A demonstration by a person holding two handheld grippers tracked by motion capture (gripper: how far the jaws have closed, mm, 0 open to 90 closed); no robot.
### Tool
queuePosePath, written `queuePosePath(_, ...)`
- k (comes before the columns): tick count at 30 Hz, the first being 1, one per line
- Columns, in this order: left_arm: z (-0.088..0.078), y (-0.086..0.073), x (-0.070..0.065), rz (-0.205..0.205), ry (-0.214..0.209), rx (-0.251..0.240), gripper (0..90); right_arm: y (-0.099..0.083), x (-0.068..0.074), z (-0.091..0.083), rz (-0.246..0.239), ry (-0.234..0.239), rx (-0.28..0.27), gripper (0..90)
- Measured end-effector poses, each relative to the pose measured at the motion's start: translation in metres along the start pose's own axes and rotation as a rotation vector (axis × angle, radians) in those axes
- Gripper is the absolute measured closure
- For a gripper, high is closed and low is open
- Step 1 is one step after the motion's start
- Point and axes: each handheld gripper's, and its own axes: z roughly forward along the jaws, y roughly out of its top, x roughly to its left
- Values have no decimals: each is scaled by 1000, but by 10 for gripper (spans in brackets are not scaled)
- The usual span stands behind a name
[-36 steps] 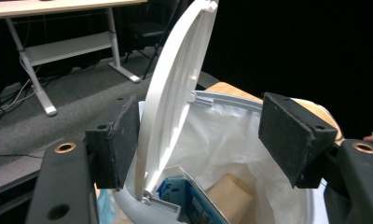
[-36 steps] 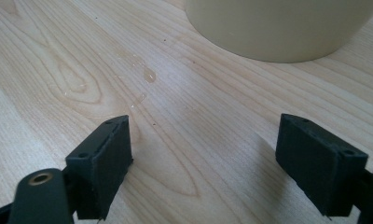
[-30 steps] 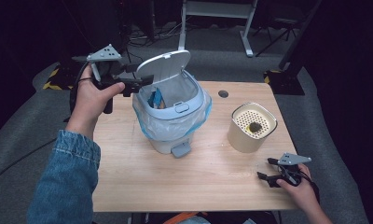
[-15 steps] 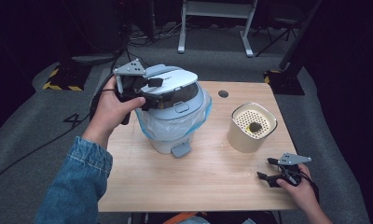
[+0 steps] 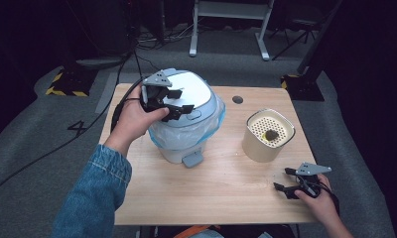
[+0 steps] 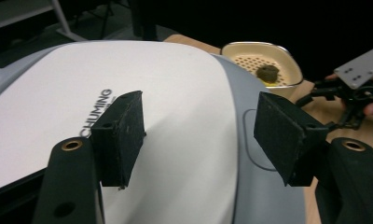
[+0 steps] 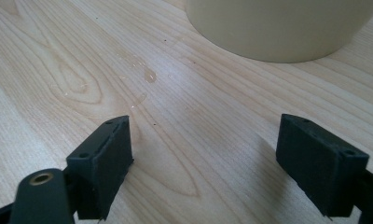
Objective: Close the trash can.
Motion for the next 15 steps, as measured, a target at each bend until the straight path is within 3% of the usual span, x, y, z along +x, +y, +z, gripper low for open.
queuePosePath(1,1,0,0,9,30,3,338,0,0,0,0,0,0,185)
queuePosePath(3,1,0,1,-2,48,0,335,0,0,0,0,0,0,185)
queuePosePath(9,1,2,2,-48,43,5,358,0,0,0,0,0,0,185)
queuePosePath(15,2,10,0,-69,60,67,366,0,0,0,0,0,0,185)
